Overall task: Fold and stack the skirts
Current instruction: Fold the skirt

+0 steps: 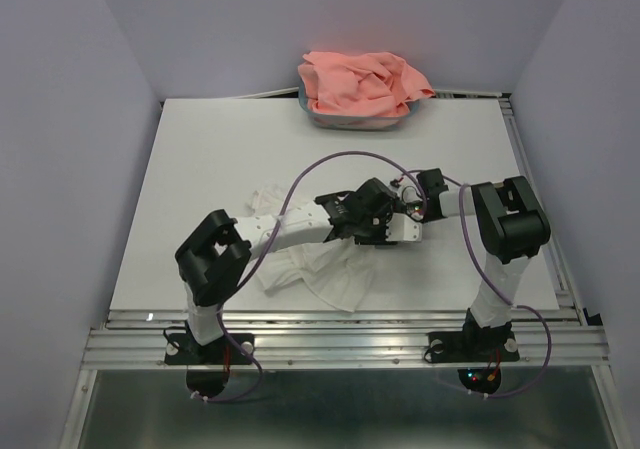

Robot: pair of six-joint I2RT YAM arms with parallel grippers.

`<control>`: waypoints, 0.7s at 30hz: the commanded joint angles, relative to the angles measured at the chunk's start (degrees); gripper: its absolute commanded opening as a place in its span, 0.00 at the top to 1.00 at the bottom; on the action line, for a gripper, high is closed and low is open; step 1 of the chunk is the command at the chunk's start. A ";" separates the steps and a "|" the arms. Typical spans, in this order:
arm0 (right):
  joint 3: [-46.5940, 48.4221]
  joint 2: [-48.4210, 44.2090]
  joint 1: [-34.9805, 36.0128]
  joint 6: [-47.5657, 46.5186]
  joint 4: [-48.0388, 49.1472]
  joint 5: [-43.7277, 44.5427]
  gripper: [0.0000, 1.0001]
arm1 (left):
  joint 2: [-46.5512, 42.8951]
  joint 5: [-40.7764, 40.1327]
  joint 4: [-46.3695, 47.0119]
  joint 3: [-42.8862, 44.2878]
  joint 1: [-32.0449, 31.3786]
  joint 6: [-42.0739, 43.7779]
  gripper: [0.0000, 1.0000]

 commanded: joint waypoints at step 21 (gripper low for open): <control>-10.11 -9.21 10.97 -3.41 10.08 7.25 0.93 | -7.01 14.69 -8.81 -9.09 30.70 -22.23 0.59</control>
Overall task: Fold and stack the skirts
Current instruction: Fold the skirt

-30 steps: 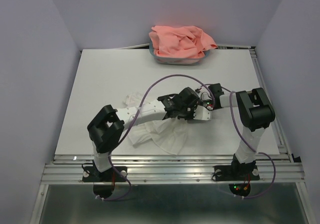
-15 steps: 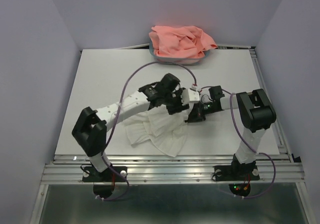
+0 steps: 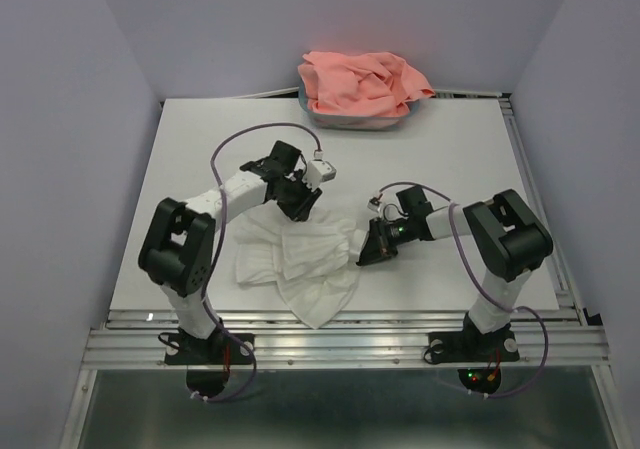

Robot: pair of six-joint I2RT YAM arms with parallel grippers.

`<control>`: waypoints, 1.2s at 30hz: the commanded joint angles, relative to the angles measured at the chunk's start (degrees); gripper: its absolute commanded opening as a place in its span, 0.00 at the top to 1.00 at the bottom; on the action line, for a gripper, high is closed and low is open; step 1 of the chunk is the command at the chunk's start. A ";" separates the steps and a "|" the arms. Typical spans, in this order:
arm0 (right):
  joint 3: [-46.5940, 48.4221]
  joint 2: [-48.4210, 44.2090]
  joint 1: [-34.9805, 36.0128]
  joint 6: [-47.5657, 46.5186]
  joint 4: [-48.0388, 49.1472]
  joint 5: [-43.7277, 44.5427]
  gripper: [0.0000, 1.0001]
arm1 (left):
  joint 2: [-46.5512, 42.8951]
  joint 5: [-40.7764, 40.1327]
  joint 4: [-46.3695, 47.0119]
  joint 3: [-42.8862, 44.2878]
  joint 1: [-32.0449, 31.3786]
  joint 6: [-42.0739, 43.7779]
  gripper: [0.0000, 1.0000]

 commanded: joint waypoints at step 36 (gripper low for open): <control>40.81 12.41 1.47 -11.23 -15.60 9.90 0.46 | -21.97 -2.22 -5.40 -11.55 -3.44 17.00 0.23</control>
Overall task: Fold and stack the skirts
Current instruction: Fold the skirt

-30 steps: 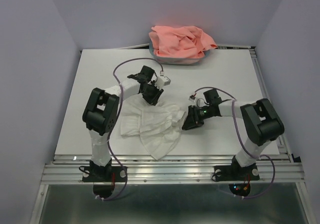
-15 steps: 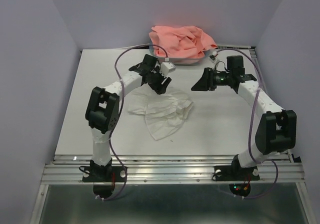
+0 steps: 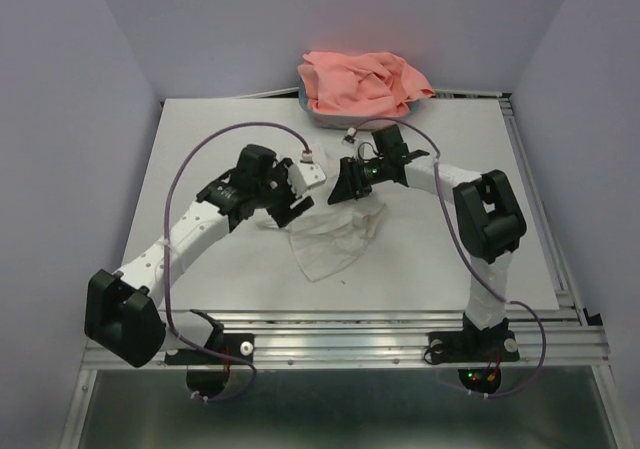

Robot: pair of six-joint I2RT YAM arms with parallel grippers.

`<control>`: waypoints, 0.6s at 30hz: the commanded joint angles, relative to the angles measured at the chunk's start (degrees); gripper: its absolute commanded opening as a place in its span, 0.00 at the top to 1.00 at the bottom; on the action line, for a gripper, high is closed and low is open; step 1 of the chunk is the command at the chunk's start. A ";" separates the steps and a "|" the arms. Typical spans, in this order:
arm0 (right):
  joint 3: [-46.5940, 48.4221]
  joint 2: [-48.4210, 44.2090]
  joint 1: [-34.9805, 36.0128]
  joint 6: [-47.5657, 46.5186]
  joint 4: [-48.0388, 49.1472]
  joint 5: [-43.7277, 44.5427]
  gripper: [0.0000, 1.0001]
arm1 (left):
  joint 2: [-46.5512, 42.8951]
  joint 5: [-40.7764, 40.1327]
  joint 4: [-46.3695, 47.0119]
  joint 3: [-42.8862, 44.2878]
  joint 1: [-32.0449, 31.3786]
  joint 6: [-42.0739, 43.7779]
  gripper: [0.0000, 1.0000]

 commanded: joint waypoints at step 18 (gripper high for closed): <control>-2.14 0.60 -0.48 -6.04 -7.04 6.32 0.47 | 9.43 -8.41 9.28 -18.59 -23.68 7.22 0.23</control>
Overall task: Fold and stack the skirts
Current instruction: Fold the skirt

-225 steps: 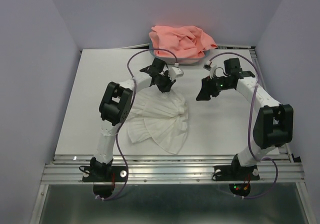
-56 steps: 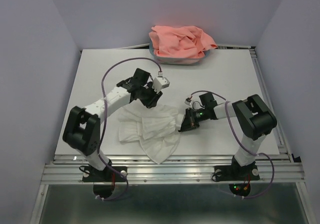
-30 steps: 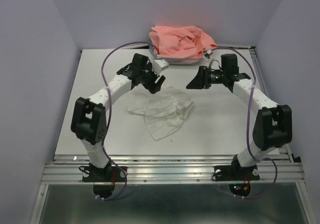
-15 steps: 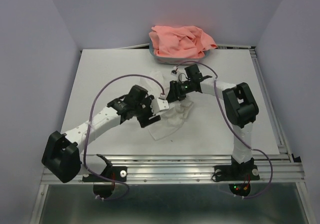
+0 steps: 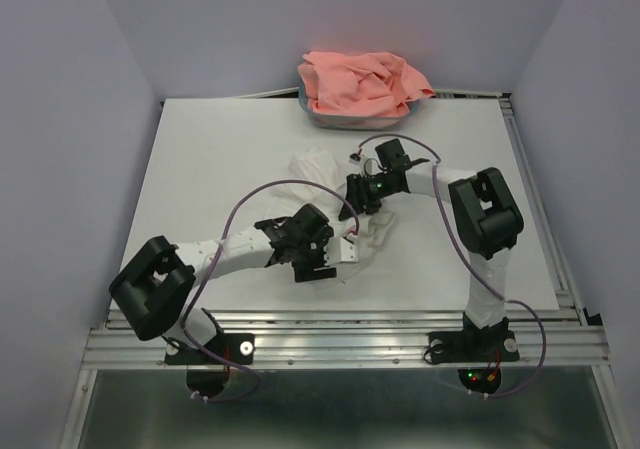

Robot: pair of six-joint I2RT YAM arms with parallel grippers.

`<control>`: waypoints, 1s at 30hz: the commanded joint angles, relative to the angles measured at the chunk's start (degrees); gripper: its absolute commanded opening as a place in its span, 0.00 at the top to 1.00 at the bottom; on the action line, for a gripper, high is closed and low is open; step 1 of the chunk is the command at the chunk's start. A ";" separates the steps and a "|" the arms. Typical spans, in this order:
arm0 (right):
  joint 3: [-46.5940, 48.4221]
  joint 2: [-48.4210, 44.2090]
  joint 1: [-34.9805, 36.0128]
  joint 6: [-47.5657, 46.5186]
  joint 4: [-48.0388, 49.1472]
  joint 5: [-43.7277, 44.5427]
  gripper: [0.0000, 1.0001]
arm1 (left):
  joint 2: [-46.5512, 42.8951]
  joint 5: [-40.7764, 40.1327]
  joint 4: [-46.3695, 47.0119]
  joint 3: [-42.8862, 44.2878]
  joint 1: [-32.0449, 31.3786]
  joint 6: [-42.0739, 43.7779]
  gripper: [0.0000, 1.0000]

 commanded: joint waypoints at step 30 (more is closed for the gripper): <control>-6.66 -5.08 -0.46 -10.44 -12.61 6.80 0.67 | -5.38 0.10 -2.36 3.34 -4.93 -2.76 1.00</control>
